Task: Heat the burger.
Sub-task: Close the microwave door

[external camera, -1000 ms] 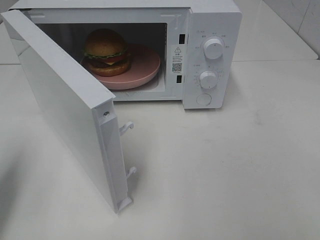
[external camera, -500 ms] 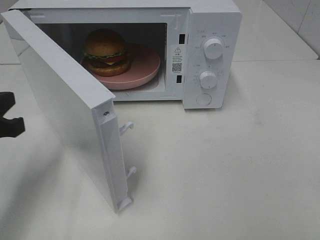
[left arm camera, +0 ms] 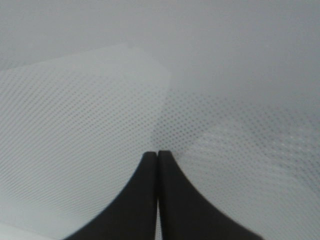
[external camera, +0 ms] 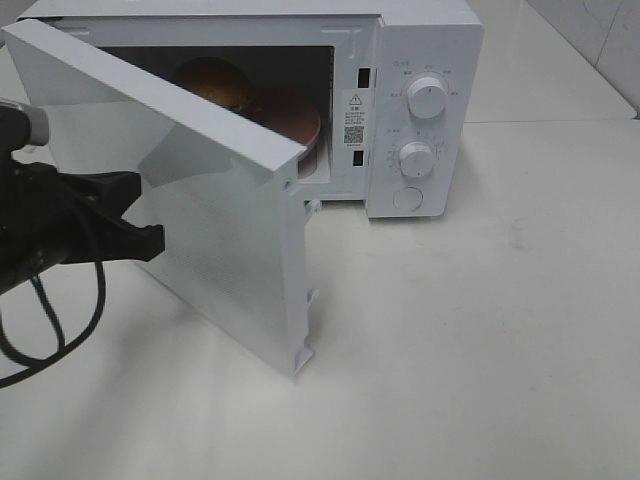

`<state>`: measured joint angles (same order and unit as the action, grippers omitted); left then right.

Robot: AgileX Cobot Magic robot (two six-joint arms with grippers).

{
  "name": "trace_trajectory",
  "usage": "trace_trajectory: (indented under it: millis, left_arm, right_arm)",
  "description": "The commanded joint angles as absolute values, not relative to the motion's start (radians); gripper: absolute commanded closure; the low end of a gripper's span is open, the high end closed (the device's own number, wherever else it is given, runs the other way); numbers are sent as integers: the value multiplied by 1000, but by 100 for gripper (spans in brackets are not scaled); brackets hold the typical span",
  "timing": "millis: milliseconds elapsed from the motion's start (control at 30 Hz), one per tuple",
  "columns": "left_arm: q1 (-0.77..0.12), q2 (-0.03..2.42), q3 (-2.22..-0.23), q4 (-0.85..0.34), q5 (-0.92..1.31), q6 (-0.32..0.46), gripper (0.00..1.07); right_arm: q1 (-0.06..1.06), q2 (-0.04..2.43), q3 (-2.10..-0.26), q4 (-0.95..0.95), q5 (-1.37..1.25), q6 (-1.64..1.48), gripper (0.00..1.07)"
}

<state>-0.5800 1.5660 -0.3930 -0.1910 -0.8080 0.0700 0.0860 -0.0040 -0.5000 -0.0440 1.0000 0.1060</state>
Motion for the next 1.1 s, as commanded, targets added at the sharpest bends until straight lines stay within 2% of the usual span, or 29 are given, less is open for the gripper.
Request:
trace_trajectory:
  millis: [33, 433, 867, 1100]
  left_arm:
    - [-608, 1595, -433, -203, -835, 73, 107]
    - [-695, 1768, -686, -264, -819, 73, 107]
    - [-700, 1911, -934, -299, -734, 99, 107]
    - [-700, 2001, -1076, -364, -701, 121, 107]
  right_arm:
    - [77, -32, -497, -43, 995, 95, 32]
    - [77, -32, -497, -43, 995, 96, 32]
    - [77, -32, -497, -45, 995, 97, 32]
    - [77, -32, -497, -46, 995, 97, 32]
